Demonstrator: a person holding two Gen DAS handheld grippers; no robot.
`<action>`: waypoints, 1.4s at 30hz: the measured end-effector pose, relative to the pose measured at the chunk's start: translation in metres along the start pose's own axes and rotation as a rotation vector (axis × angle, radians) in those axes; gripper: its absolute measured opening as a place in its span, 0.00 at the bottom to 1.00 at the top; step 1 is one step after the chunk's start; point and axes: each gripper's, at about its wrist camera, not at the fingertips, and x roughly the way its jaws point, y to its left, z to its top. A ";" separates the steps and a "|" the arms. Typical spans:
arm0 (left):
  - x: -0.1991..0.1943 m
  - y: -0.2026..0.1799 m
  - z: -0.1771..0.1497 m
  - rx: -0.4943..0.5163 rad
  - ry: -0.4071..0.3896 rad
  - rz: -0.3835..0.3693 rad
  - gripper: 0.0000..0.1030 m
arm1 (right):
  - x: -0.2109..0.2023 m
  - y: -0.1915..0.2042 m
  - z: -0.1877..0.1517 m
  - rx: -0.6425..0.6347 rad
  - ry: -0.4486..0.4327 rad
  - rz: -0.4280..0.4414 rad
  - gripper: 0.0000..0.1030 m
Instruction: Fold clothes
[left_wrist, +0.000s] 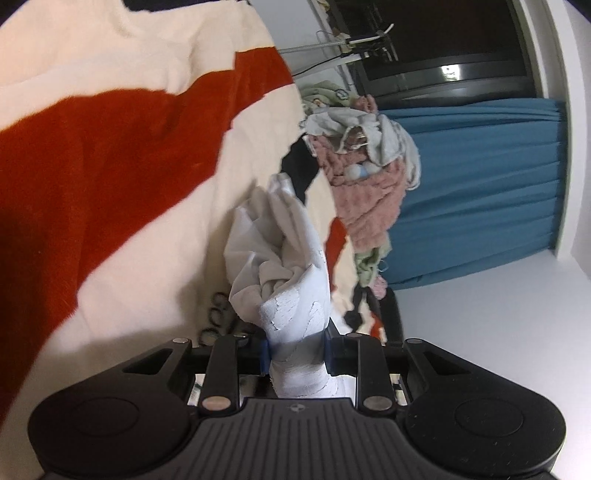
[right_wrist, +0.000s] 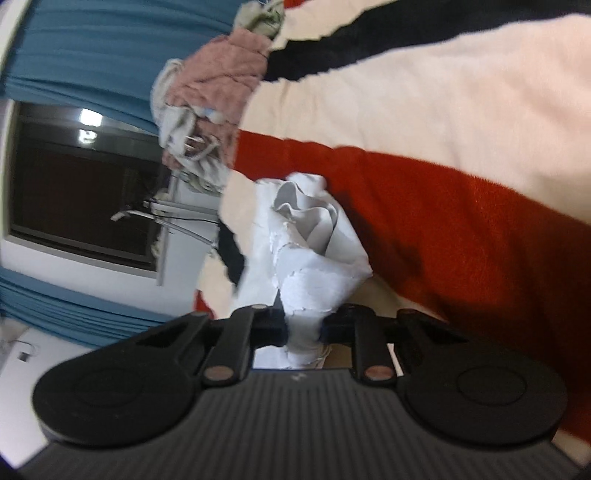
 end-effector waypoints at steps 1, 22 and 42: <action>-0.003 -0.006 0.000 -0.005 0.011 -0.005 0.27 | -0.007 0.003 0.001 -0.004 -0.007 0.008 0.17; 0.189 -0.256 -0.045 0.217 0.382 0.174 0.27 | -0.081 0.075 0.214 0.161 -0.208 -0.057 0.18; 0.472 -0.199 -0.048 0.556 0.493 0.072 0.30 | 0.100 -0.021 0.334 -0.154 -0.249 -0.195 0.19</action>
